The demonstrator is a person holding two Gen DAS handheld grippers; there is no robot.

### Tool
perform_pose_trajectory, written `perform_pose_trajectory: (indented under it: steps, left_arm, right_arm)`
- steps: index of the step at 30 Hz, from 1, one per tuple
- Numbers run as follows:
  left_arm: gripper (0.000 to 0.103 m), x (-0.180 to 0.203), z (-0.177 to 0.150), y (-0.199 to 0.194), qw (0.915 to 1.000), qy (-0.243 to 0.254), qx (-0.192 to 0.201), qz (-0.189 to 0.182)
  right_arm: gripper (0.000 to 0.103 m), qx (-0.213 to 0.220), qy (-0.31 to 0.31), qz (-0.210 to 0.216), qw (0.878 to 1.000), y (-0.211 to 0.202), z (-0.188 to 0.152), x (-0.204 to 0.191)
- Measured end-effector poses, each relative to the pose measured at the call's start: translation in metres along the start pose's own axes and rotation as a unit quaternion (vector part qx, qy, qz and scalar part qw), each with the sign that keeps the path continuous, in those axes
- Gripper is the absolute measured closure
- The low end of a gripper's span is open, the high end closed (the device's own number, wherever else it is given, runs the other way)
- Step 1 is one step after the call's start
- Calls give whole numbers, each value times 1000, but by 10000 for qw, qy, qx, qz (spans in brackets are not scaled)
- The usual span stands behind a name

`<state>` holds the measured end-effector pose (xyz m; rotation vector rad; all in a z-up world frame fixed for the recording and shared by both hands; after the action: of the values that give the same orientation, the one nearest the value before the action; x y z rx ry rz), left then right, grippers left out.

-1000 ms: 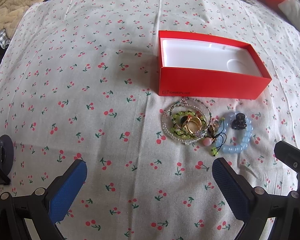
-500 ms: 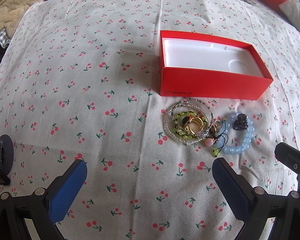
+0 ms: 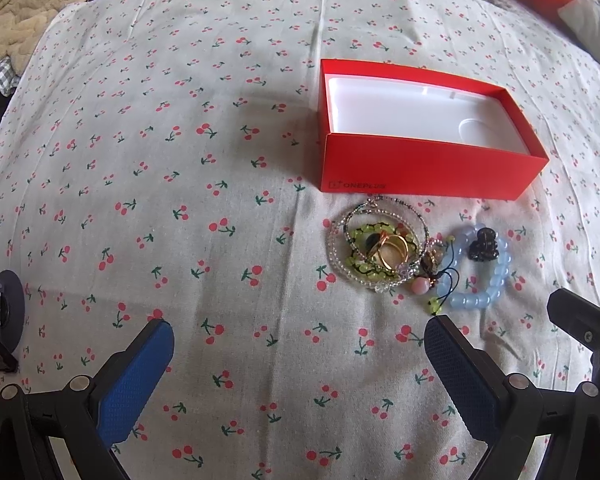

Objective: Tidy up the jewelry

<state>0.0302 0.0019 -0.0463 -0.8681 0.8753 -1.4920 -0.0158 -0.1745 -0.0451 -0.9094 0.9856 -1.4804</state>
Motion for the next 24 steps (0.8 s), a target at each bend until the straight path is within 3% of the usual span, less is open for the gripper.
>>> perform_pose_trajectory:
  steps: [8,18,22,24]
  left_arm:
    - [0,-7,3,11,9994,203,270,53]
    - [0,-12,5,37,9984,239,103,-499]
    - [0,-13,13,37,9976,220,280,-595]
    - [7,-13,18,38,9968,176,311,-715]
  right_arm:
    - [0,-79,86,153,9998,11,1,6]
    - [0,-250,-253,336,9988,34,3,-4]
    - [0,-227,-413,335,9983,40,7,-9]
    - [0,-203,-376,362,9984,42,11,-9]
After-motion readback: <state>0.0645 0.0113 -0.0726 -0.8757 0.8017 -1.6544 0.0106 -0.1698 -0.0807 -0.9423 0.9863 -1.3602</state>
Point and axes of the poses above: each gripper's, at about its wrist camera, not at the fingertips, and y roughly the way its jaws point, x to its right, z to its top, the point moved 7 cm from there along y, roughly the way its jaws point, and after that the axes turned 3 degrees about -y, right-handed, at the moved point
